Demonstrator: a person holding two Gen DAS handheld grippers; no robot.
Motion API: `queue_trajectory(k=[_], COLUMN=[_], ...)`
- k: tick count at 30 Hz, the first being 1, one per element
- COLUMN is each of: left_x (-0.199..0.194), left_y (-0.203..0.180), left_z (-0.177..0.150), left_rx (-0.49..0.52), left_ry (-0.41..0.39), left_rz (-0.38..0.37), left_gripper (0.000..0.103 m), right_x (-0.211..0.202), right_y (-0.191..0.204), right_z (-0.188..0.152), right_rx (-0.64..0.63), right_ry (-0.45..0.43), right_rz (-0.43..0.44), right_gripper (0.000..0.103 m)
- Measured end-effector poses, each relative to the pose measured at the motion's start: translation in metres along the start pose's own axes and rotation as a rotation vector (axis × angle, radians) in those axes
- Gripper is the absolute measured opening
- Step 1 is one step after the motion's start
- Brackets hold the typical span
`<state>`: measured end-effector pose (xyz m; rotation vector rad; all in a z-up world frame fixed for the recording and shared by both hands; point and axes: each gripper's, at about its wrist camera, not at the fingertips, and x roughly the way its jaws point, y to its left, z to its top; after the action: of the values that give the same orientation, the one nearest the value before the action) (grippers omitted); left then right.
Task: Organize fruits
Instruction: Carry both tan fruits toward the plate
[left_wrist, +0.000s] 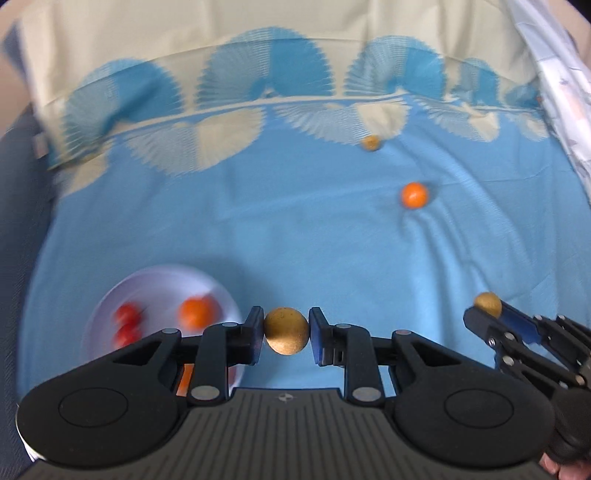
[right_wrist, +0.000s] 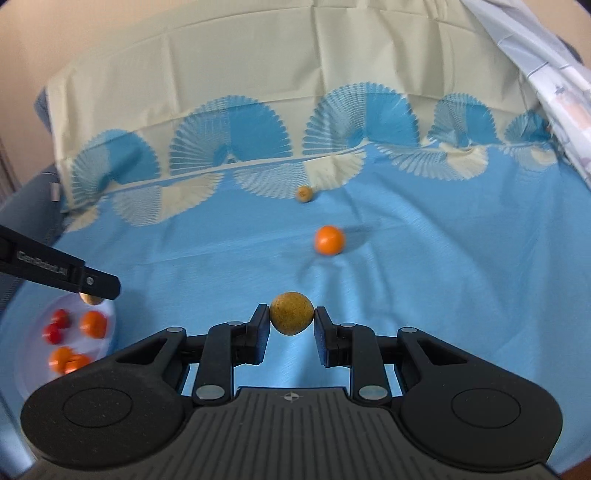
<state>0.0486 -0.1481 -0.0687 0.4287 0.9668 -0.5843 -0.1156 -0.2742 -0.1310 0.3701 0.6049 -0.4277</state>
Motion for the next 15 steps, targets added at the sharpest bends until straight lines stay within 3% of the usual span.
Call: queue_trajectory(k=[6,15], left_x=[-0.061,-0.124], left_y=[0.048,0.104], left_z=[-0.046,-0.116], left_rx=[-0.082,-0.174], left_ry=[-0.013,-0.025], left_rz=[0.063,0.114], left_gripper=[0.029,0.029], right_x=[-0.053,-0.109], right_y=[0.052,0.124], right_z=[-0.012,-0.034], right_rx=[-0.021,-0.175], right_ry=[0.013,0.001], right_rz=[0.142,0.26], right_gripper=[0.027,0.027])
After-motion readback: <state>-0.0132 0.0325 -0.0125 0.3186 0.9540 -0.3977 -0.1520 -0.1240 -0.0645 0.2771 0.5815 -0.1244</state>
